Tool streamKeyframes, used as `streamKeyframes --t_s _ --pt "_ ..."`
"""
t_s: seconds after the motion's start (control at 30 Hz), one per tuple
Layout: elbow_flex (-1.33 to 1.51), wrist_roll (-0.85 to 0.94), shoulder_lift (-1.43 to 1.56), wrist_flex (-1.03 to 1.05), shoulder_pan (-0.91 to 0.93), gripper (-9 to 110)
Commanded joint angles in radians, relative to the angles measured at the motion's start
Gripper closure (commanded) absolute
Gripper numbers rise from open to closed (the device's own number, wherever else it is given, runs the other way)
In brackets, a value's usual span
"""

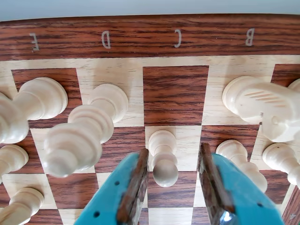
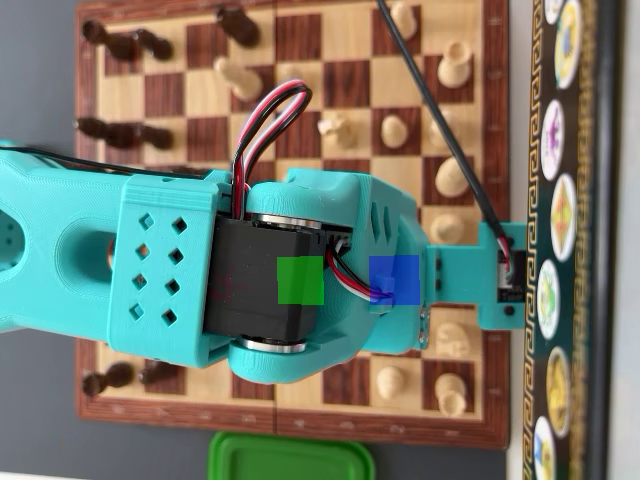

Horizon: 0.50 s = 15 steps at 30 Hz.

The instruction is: Play chess

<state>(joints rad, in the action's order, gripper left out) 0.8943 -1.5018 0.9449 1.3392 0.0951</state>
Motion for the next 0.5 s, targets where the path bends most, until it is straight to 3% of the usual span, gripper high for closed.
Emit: streamKeyframes --t_s 0.0,0.47 --pt "-0.040 0.008 0.011 -0.003 0.008 85" --pt "-0.038 0.034 0.011 -0.002 0.009 94"
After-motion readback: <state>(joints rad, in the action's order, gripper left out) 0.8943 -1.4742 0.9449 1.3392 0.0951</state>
